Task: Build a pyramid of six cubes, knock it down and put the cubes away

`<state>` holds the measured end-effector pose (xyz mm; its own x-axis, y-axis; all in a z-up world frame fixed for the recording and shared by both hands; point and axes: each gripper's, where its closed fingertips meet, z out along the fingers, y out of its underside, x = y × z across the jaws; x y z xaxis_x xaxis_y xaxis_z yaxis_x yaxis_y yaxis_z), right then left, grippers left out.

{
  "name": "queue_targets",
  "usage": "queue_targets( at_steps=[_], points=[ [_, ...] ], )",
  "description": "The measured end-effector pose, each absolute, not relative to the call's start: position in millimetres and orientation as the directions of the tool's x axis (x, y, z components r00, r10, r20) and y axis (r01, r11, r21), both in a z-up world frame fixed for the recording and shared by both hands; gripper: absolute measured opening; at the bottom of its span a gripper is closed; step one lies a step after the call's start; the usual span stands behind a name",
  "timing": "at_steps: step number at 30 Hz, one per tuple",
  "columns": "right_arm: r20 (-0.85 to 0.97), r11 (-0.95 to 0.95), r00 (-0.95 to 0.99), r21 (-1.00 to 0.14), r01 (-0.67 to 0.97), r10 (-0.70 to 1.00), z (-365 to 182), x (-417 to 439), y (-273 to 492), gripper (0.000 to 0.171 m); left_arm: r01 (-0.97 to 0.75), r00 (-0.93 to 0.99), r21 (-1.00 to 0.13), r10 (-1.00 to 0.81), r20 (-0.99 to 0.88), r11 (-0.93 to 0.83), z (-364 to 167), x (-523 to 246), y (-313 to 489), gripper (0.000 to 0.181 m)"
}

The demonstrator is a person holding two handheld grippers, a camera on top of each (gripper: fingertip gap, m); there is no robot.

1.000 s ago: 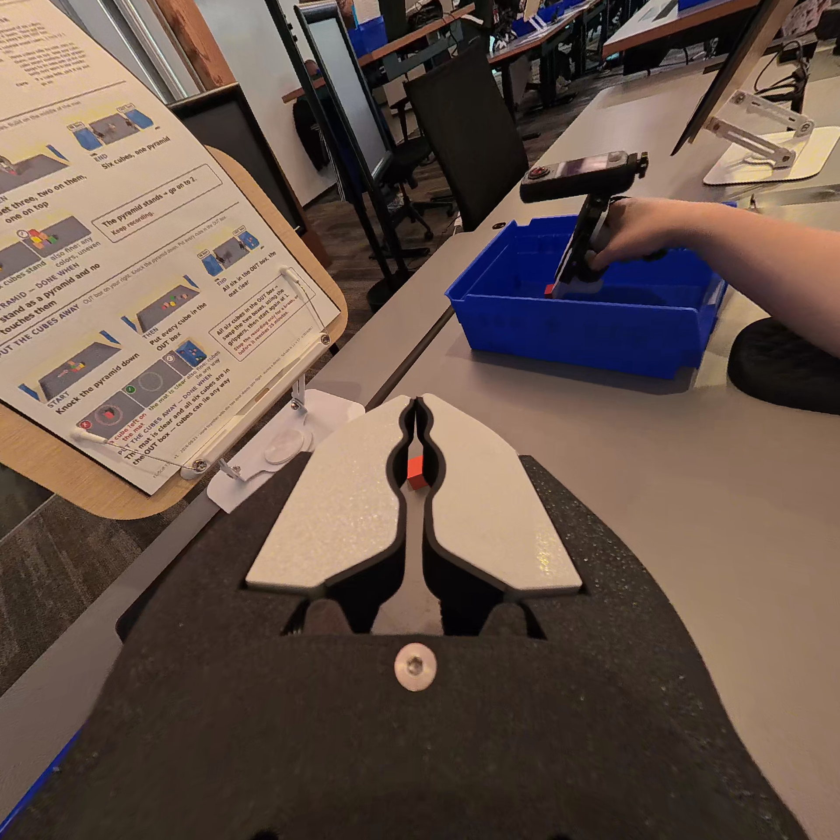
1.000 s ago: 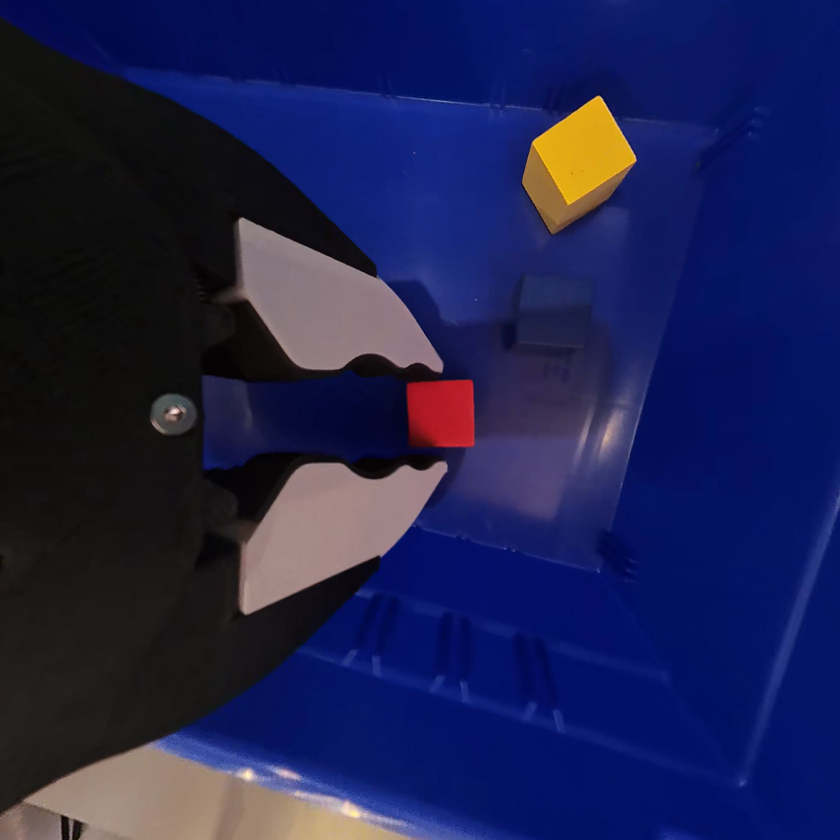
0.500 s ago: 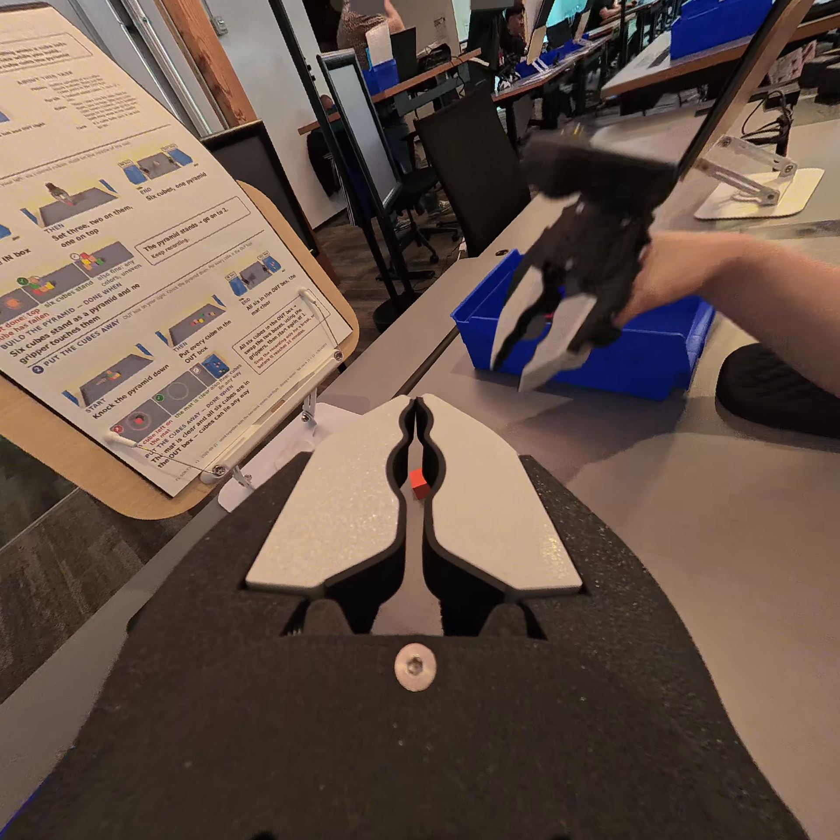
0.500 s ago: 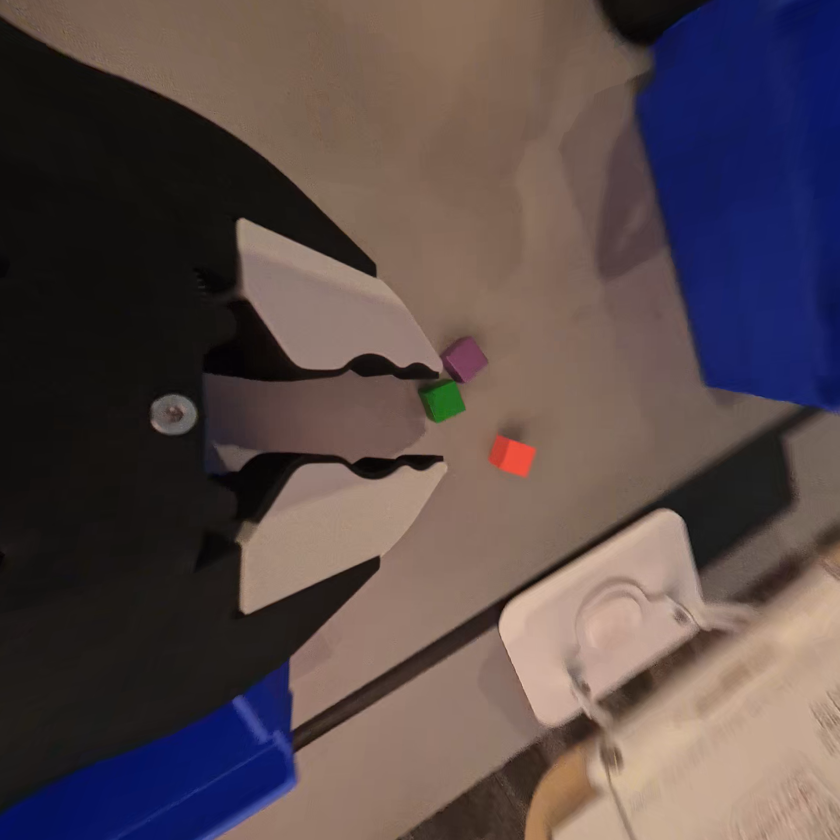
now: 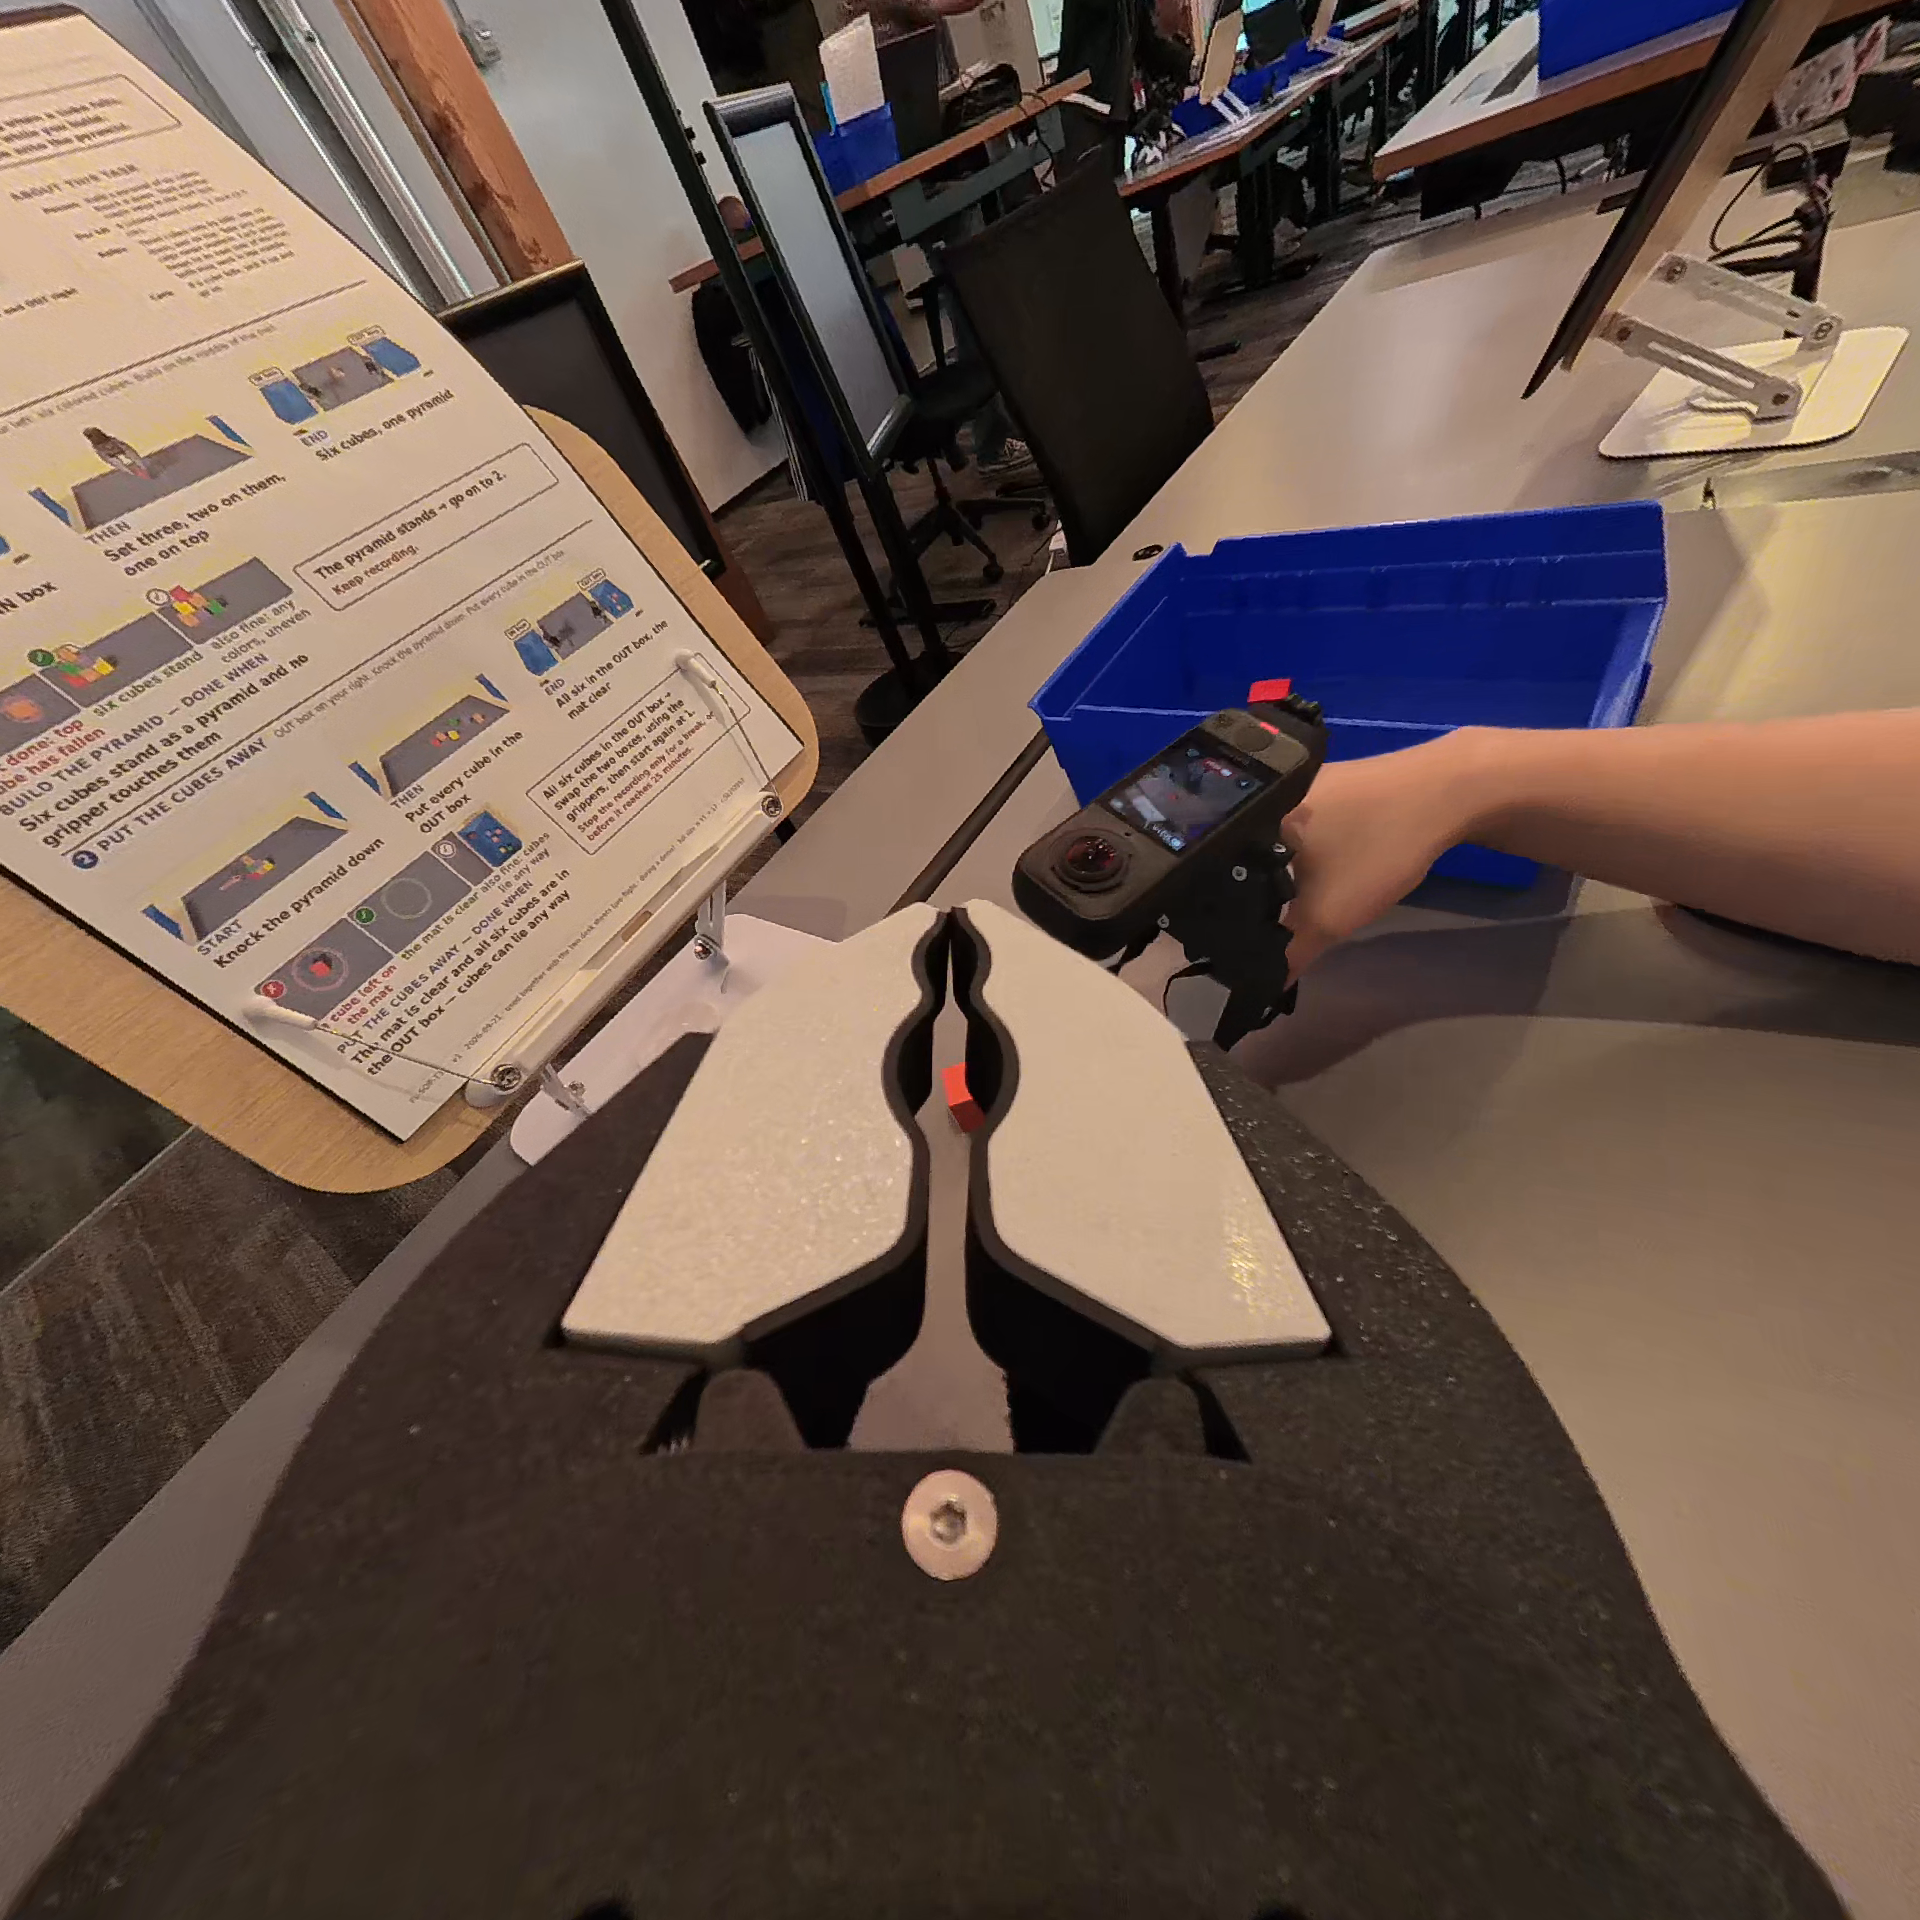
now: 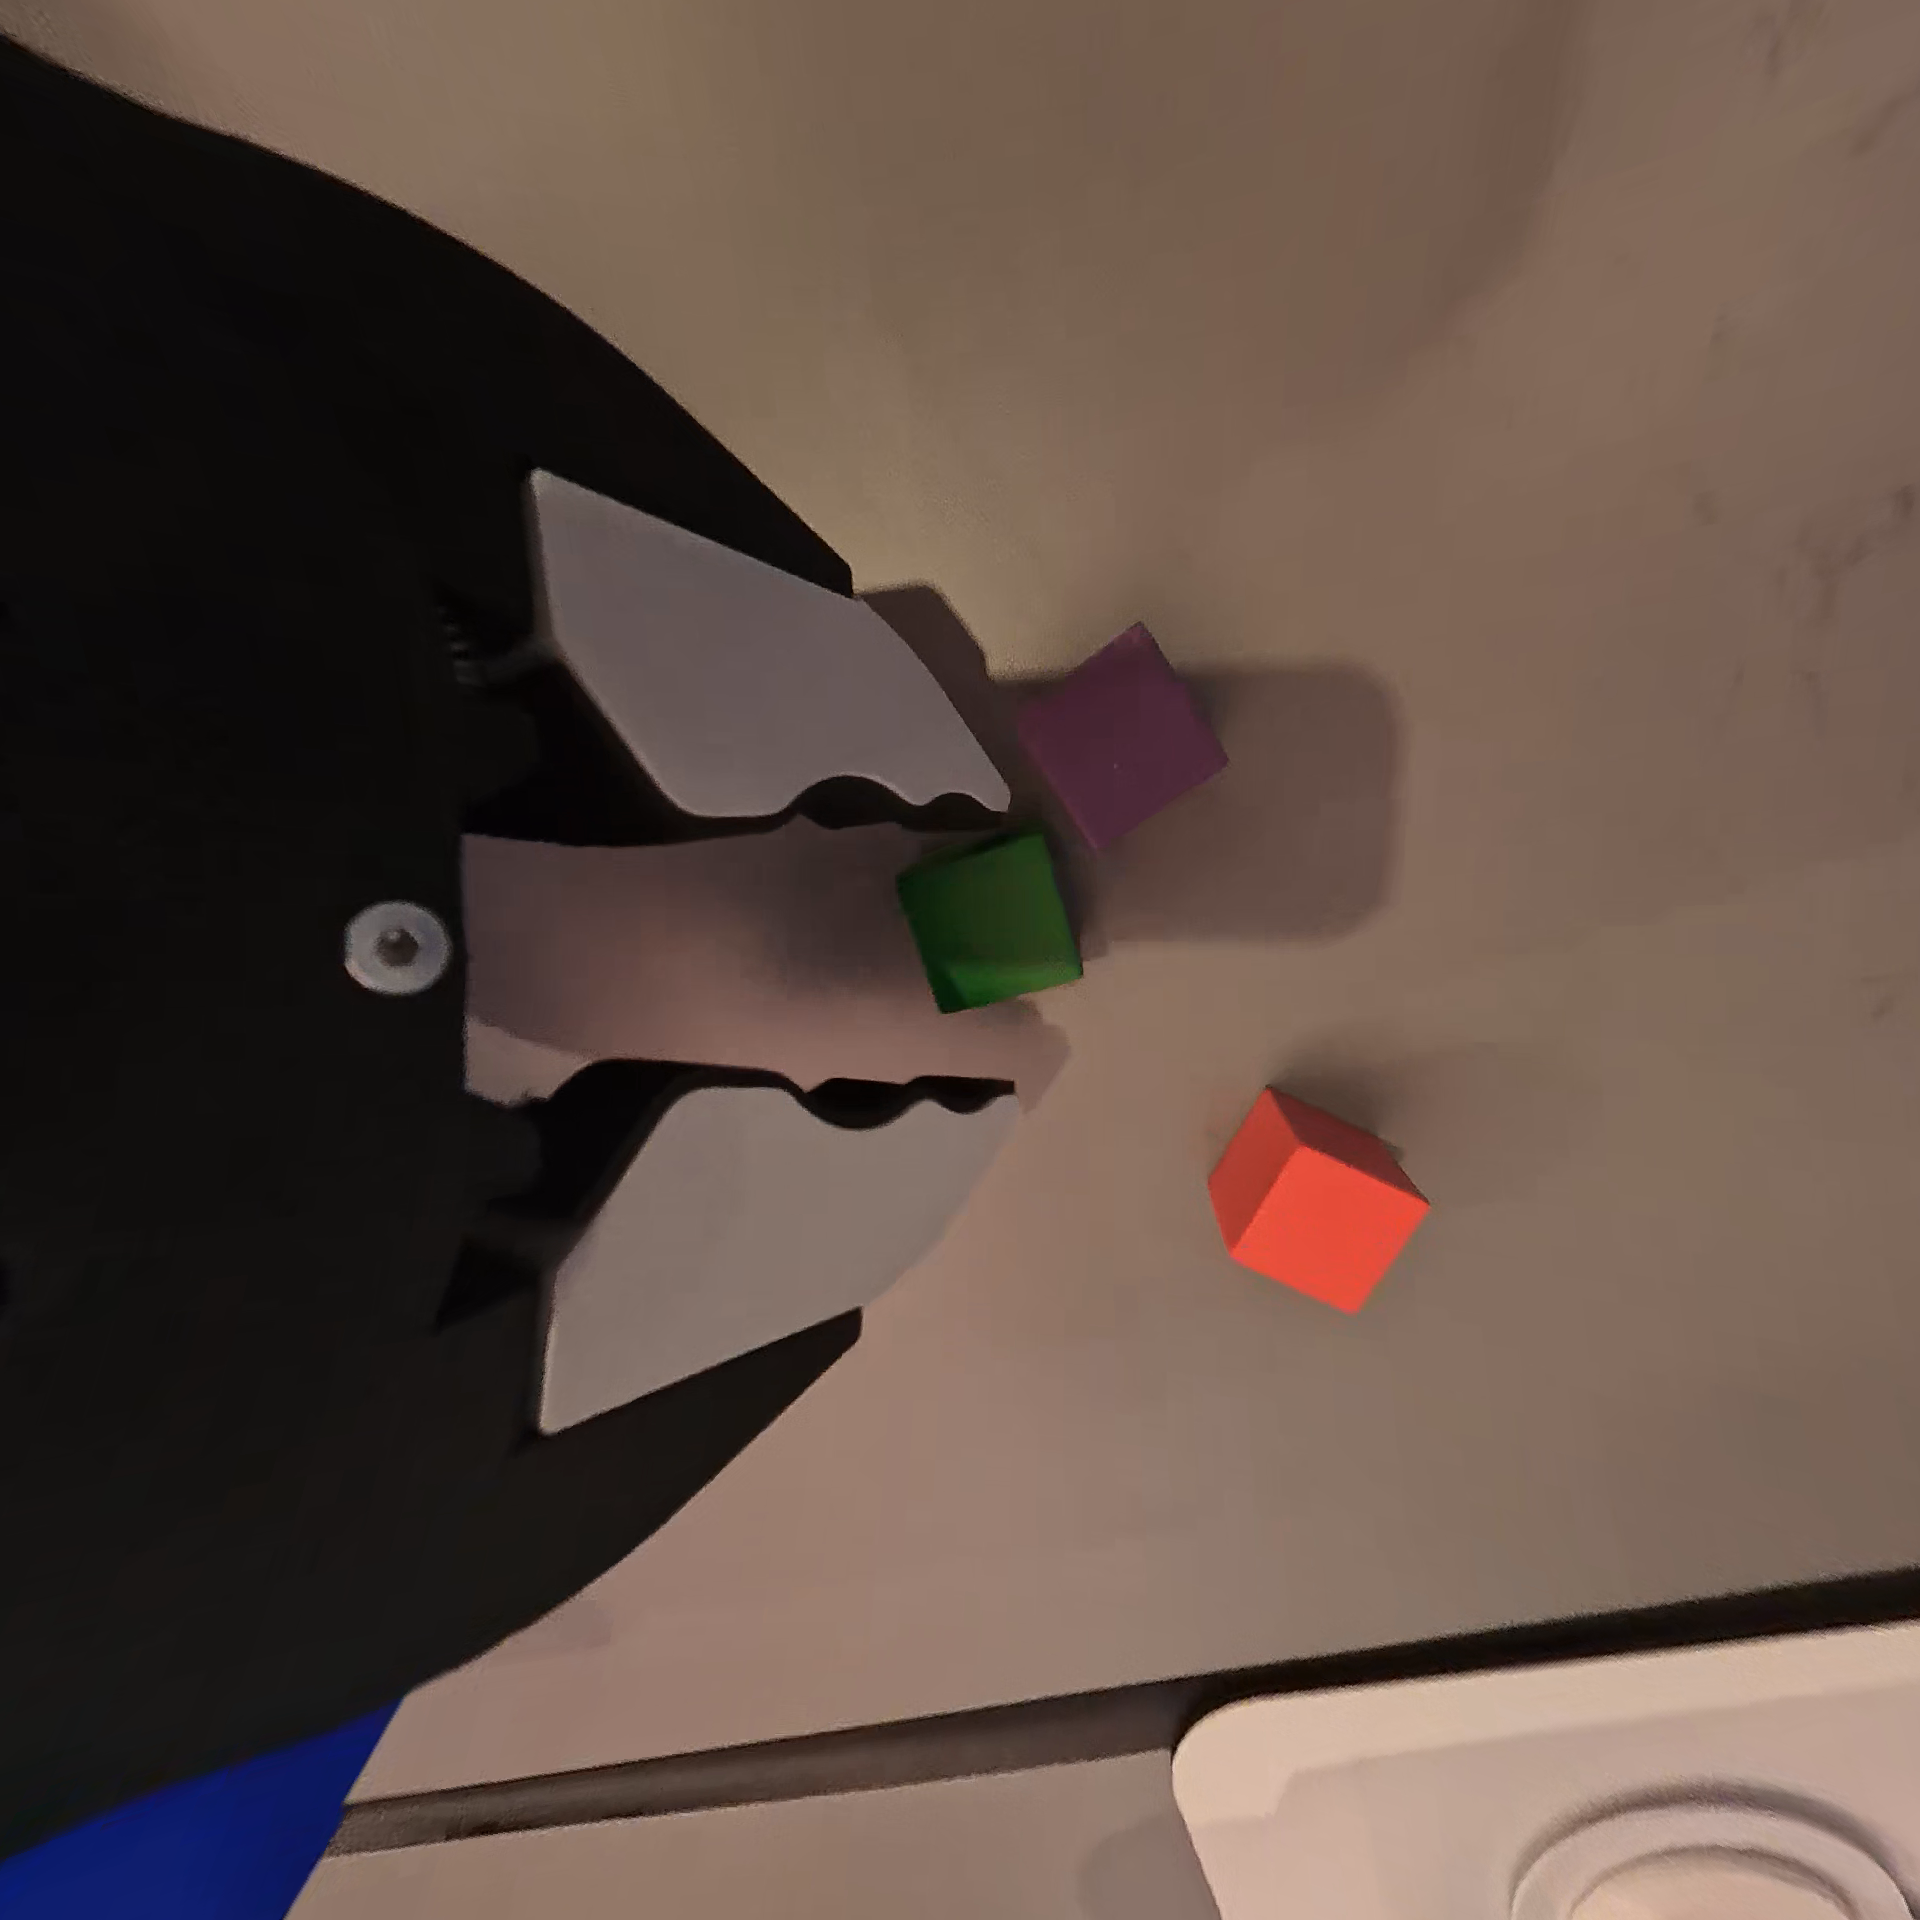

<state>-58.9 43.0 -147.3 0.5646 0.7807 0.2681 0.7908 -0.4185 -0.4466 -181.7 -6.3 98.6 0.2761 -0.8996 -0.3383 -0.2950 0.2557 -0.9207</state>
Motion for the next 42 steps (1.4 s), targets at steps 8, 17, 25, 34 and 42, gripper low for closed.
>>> queue_targets(
  at_steps=[8, 17, 25, 34, 42],
  points=[
    [0.200, -0.465, 0.608, -0.478, 0.745, 0.769, -137, -62, 38, 0.030, -0.299, 0.274, -0.919, -0.900, -0.339, 0.255, 97, -181, -7, 0.000],
    [0.343, -0.432, 0.854, -0.751, 0.500, 0.392, 41, 43, -3, 0.029, -0.272, 0.294, -0.926, -0.893, -0.340, 0.263, 108, -191, -8, 0.000],
    [0.016, -0.778, 0.954, -0.574, 0.254, 0.299, -87, 176, -35, 0.031, -0.274, 0.291, -0.927, -0.897, -0.333, 0.255, 107, -190, -9, 0.000],
    [0.007, -0.772, 0.898, -0.508, 0.382, 0.440, -141, 168, -31, 0.031, -0.291, 0.287, -0.924, -0.898, -0.333, 0.249, 101, -187, -7, 0.000],
    [0.130, -0.719, 0.929, -0.599, 0.351, 0.346, -78, 176, -28, 0.046, -0.288, 0.289, -0.923, -0.895, -0.339, 0.256, 105, -190, -8, 0.000]
  ],
)
